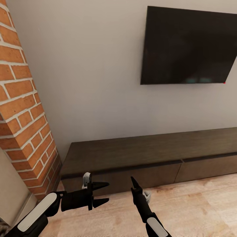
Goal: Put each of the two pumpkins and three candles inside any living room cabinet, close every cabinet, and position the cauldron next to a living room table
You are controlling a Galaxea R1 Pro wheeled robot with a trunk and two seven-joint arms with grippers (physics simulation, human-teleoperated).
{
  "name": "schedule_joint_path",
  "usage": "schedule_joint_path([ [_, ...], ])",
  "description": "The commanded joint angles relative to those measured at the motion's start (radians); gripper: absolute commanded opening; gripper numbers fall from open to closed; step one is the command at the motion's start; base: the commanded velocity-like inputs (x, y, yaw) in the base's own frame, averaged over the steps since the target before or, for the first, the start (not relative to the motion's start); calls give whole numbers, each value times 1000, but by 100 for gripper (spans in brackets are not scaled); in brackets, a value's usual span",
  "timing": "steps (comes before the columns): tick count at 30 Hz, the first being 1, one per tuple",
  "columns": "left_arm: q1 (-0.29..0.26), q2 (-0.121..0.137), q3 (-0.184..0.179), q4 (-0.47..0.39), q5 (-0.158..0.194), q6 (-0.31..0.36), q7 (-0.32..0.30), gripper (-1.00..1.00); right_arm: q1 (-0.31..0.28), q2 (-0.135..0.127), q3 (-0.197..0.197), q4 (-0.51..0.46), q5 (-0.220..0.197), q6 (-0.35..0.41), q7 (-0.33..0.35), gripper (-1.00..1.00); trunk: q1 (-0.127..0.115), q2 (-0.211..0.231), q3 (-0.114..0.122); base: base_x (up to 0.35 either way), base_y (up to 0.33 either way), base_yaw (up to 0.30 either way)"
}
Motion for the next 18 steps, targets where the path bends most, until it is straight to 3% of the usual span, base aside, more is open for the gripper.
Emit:
schedule_joint_path([
  [1,-1,1,-2,1,-7,0,-10,100,-1,0,5,1,-10,2,6,100,4,-8,-4,0,0,0],
  [18,-1,1,-2,1,-7,0,-10,100,-1,-3,5,1,-9,2,9,100,69,-127,-57,0,0,0],
])
